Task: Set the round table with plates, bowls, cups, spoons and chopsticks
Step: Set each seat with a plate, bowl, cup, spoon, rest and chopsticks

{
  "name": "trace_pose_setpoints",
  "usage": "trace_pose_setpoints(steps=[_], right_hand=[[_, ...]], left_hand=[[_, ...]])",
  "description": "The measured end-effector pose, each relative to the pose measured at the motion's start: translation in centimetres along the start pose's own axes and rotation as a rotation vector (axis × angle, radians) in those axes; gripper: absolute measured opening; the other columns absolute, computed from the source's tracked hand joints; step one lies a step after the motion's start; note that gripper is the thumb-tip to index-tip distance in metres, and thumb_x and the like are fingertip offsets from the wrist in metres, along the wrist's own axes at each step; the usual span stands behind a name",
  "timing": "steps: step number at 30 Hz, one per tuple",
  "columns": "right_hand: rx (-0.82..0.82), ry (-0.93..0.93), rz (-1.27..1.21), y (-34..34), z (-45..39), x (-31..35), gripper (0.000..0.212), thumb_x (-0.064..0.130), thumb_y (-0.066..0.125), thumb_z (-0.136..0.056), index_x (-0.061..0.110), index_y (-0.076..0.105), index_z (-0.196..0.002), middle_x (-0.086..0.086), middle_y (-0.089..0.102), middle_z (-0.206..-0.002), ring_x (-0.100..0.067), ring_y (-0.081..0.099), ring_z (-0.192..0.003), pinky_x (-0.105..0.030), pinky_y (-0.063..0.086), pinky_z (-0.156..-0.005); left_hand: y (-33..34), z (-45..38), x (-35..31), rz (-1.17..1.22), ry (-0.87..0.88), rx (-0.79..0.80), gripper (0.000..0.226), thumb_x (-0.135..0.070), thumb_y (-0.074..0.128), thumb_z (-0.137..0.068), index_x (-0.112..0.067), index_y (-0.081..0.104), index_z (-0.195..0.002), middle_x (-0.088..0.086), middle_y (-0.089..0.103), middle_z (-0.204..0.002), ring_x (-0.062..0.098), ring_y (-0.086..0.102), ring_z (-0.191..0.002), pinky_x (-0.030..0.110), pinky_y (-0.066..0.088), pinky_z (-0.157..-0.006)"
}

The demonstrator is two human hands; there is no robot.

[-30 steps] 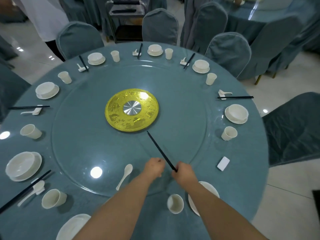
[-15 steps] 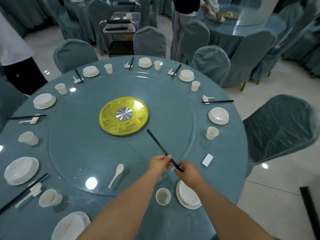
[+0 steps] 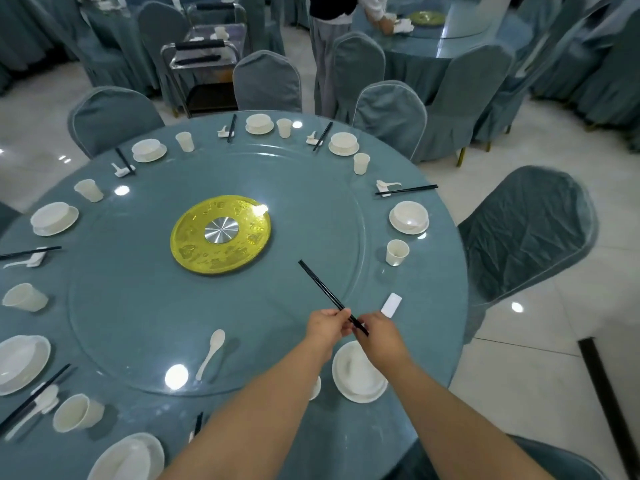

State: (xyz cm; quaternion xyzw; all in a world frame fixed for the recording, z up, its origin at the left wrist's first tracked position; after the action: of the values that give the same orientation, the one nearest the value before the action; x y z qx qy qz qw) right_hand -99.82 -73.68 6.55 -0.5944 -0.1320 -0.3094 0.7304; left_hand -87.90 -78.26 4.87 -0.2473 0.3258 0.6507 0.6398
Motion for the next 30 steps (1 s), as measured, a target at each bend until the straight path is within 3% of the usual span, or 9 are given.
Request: trace_pose_setpoints(steps=[6, 11, 13, 16, 19, 24, 27, 30], right_hand=[[-0.037, 0.036, 0.017, -1.5, 0.1, -3.4, 0.018, 0.023, 0.057, -0.092, 0.010, 0.063, -0.082, -0.006, 0.057, -0.086, -0.026, 0.058, -0.080, -0.032, 0.037, -0.065], [-0.009, 0.087, 0.083, -2.8, -0.6, -7.0, 0.021, 0.025, 0.053, -0.095, 0.009, 0.066, -0.095, -0.010, 0.063, -0.098, -0.029, 0.061, -0.091, -0.033, 0.042, -0.073], [-0.008, 0.116, 0.114, -3.4, -0.8, -8.6, 0.022, 0.024, 0.051, -0.096, 0.008, 0.065, -0.096, -0.012, 0.062, -0.101, -0.030, 0.061, -0.094, -0.034, 0.043, -0.075], [0.008, 0.186, 0.133, -4.1, -1.1, -11.7, 0.020, 0.022, 0.051, -0.096, 0.008, 0.064, -0.094, -0.012, 0.060, -0.105, -0.032, 0.060, -0.097, -0.036, 0.046, -0.079], [0.036, 0.247, 0.152, -4.8, -1.3, -14.3, 0.019, 0.022, 0.050, -0.095, 0.009, 0.064, -0.097, -0.011, 0.057, -0.108, -0.032, 0.060, -0.098, -0.036, 0.048, -0.081], [0.111, 0.283, 0.180, -4.7, -2.0, -18.5, 0.024, 0.023, 0.048, -0.097, 0.008, 0.064, -0.104, -0.010, 0.054, -0.112, -0.033, 0.060, -0.100, -0.038, 0.049, -0.084], [0.141, 0.298, 0.195, -4.1, -2.5, -20.1, 0.022, 0.020, 0.048, -0.096, 0.011, 0.065, -0.107, -0.010, 0.054, -0.111, -0.032, 0.060, -0.099, -0.038, 0.050, -0.085], [0.163, 0.303, 0.239, -3.4, -3.3, -21.4, 0.023, 0.015, 0.047, -0.096, 0.013, 0.062, -0.114, -0.010, 0.052, -0.112, -0.032, 0.061, -0.100, -0.039, 0.051, -0.086]], left_hand=[[3.5, -0.3, 1.0, -0.093, -0.074, 0.080, 0.015, -0.010, 0.065, -0.092, -0.007, 0.063, -0.077, 0.009, 0.063, -0.068, 0.016, 0.058, -0.059, 0.026, 0.051, -0.064], [7.5, -0.6, 1.7, -0.233, -0.086, 0.150, 0.016, -0.011, 0.061, -0.095, -0.007, 0.062, -0.079, 0.009, 0.060, -0.070, 0.014, 0.054, -0.055, 0.020, 0.051, -0.054], [8.6, -1.0, 2.0, -0.379, -0.051, 0.169, 0.017, -0.014, 0.059, -0.096, -0.005, 0.063, -0.082, 0.010, 0.057, -0.071, 0.016, 0.052, -0.058, 0.025, 0.048, -0.058], [9.3, -2.5, 2.5, -0.799, 0.098, 0.138, 0.025, -0.022, 0.056, -0.094, -0.003, 0.069, -0.082, 0.011, 0.059, -0.072, 0.014, 0.052, -0.068, 0.025, 0.041, -0.064], [9.0, -3.8, 2.2, -1.030, 0.129, 0.125, 0.023, -0.023, 0.054, -0.093, -0.009, 0.071, -0.088, 0.013, 0.070, -0.090, 0.016, 0.058, -0.078, 0.024, 0.040, -0.067], [9.1, -7.2, 1.6, -1.295, 0.097, 0.108, 0.022, -0.018, 0.045, -0.094, -0.009, 0.066, -0.096, 0.014, 0.068, -0.106, 0.030, 0.064, -0.104, 0.030, 0.048, -0.083], [9.5, -9.0, 1.6, -1.499, 0.119, 0.180, 0.029, -0.016, 0.044, -0.096, -0.012, 0.063, -0.117, 0.010, 0.062, -0.126, 0.028, 0.058, -0.118, 0.031, 0.044, -0.095], [9.6, -10.0, 2.5, -1.697, 0.186, 0.275, 0.037, -0.015, 0.045, -0.096, -0.018, 0.055, -0.131, 0.008, 0.044, -0.144, 0.026, 0.052, -0.125, 0.033, 0.041, -0.104]])
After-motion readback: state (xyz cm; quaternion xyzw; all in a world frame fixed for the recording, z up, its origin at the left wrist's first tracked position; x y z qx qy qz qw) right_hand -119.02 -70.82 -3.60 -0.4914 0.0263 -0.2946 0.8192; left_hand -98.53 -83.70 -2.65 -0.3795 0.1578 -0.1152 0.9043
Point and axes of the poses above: each hand's wrist, its own z-axis away from the middle knuckle, its own y-axis out of the palm, x = y × z, the point moved 3 cm from there along -z, towards the middle knuckle
